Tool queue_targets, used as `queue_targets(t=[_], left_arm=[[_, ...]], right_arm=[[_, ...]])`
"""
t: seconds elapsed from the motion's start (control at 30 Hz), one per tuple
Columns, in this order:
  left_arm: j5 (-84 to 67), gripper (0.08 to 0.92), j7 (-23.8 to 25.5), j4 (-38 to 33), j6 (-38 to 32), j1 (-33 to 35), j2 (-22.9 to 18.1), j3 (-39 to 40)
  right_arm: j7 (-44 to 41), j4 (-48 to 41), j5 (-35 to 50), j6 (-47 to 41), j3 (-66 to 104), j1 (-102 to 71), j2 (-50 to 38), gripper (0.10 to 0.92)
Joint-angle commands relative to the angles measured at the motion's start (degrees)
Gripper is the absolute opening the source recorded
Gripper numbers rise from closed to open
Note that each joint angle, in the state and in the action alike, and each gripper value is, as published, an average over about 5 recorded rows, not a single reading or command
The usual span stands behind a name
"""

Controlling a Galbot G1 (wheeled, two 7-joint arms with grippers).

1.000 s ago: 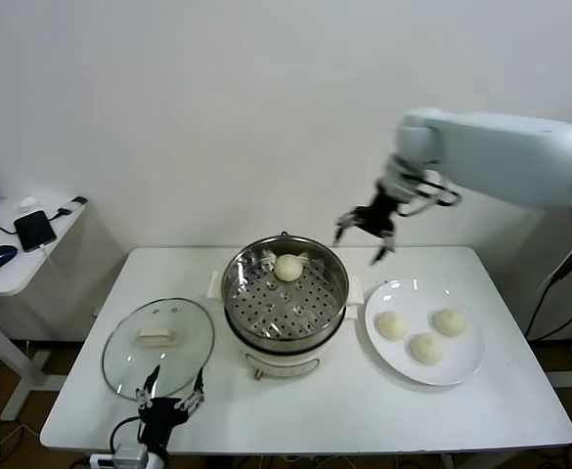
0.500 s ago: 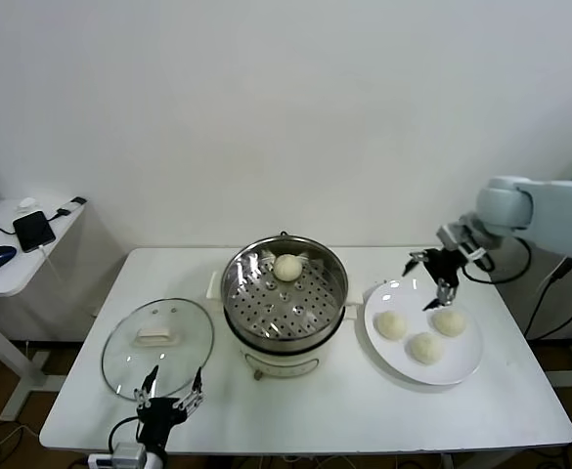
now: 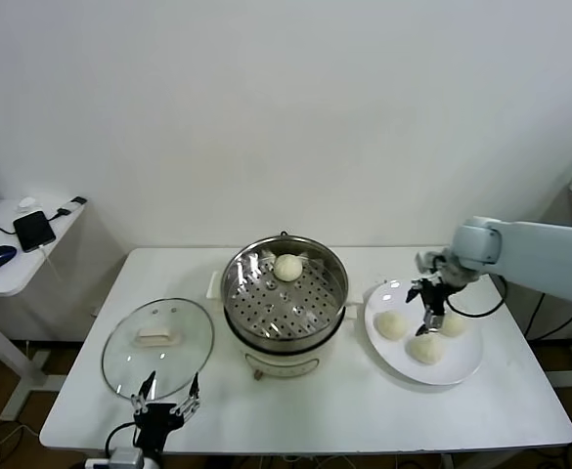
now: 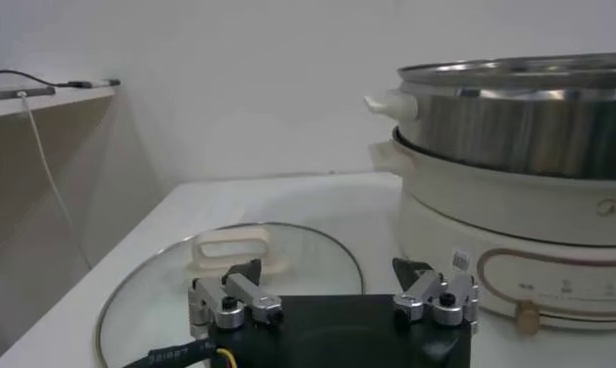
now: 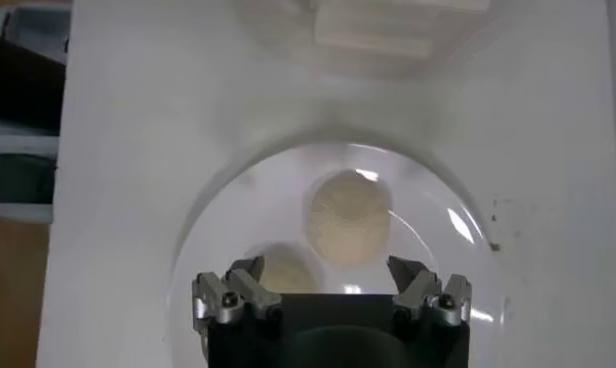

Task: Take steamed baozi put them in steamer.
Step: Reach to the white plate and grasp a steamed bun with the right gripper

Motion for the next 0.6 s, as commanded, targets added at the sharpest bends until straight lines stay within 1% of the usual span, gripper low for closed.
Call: queue_targets(t=[0.03, 0.17, 0.6], left_arm=[[-0.01, 0.823, 0.01, 0.22, -0.05, 0.07, 0.11, 0.03], [-0.01, 0.823, 0.01, 0.42, -0.09, 0.02, 0.14, 0.07], [-0.14, 0.823, 0.04, 0.98, -0.15, -0.36, 0.18, 0.29]], right_arm=[[0.21, -11.16, -1.30, -3.15, 8.24, -11.83, 5.92, 0.823], [-0.66, -14.87, -2.41, -2.27, 9.06, -12.91, 7.89, 0.823], [-2.52, -18.61, -3.41, -0.81, 10.39, -14.58, 10.86, 0.818]])
